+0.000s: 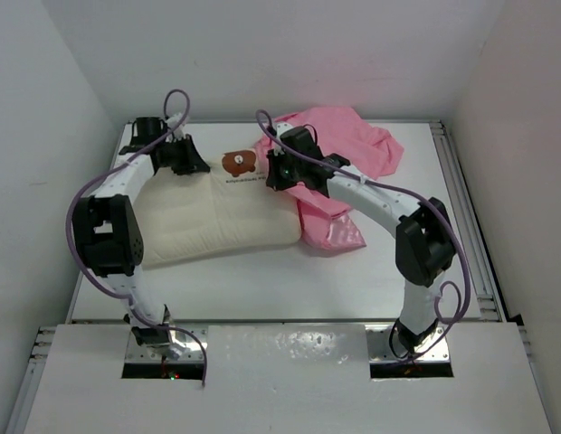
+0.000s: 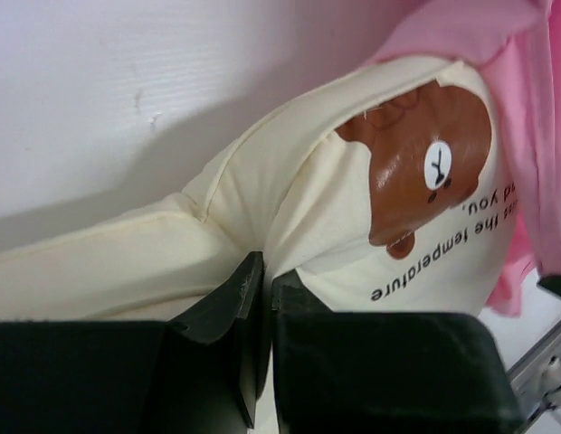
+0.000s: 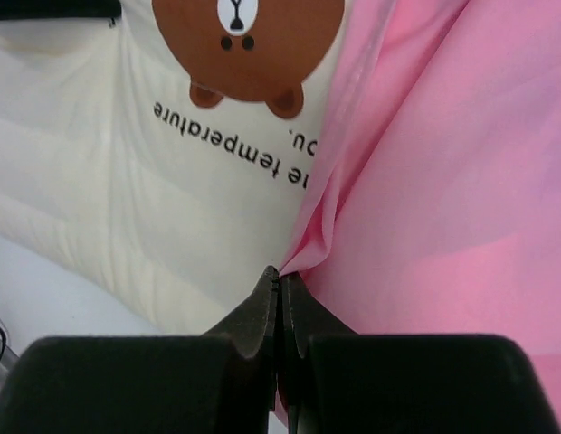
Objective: Put the pillow into the pillowcase
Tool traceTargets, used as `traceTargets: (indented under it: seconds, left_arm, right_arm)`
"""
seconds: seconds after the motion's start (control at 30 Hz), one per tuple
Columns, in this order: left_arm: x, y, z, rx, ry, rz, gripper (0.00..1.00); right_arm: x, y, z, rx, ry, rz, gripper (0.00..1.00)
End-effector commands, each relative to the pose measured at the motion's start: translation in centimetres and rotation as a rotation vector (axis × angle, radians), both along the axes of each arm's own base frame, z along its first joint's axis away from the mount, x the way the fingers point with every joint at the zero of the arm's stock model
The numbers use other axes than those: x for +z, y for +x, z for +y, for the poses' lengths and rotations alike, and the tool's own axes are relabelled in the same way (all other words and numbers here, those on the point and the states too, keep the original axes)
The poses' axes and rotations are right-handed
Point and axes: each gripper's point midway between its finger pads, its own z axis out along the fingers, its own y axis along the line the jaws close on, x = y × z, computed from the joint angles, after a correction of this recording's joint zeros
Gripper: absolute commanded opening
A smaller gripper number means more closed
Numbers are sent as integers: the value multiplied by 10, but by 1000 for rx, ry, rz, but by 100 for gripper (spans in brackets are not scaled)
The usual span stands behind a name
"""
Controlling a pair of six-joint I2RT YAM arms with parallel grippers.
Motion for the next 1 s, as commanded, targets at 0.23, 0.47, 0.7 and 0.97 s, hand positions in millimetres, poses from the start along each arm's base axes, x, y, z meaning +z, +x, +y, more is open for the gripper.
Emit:
traceTargets:
  seconds: [0.23, 0.47, 0.7, 0.97]
  left_arm:
    - [-18, 25, 29, 243, -89, -26, 9]
    - [24, 33, 56, 155, 124, -205, 77]
    - [98, 4, -2, -365, 543, -493, 43]
    - [12, -158, -67, -1067, 963, -369, 63]
  right_arm:
    - [38, -21, 44, 214, 26, -22, 86]
    - [71, -18, -52, -31, 155, -64, 93]
    - [42, -42, -133, -245, 151, -22, 7]
    - [-23, -89, -170, -347, 52, 77, 86]
